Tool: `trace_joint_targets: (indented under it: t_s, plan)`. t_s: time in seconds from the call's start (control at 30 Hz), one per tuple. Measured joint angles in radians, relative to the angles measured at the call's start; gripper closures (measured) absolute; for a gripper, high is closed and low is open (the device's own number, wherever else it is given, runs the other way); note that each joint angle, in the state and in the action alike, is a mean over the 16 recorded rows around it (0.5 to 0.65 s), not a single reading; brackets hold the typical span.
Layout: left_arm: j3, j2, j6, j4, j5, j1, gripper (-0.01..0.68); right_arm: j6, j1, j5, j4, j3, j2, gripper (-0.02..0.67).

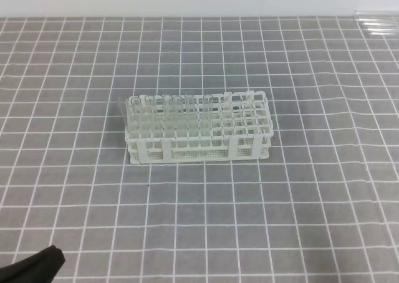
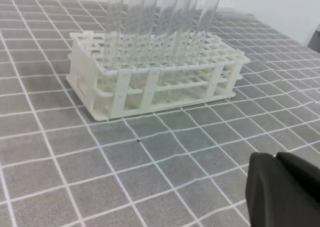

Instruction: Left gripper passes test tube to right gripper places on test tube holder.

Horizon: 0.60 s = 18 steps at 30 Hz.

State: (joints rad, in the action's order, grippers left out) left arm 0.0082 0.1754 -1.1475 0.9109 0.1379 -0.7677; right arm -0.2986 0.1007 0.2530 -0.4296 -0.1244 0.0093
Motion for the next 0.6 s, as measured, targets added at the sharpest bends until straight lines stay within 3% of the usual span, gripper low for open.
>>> trace_joint_targets:
  t_s: [0.2, 0.6]
  plan:
    - [0.000, 0.001, 0.000, 0.000, 0.000, 0.000, 0.678, 0.014, -0.012, -0.003, 0.004, 0.039, -0.026, 0.662]
    - [0.002, 0.002, 0.001, 0.000, 0.016, 0.001, 0.676, 0.193, -0.012, 0.046, 0.259, 0.088, -0.025, 0.662]
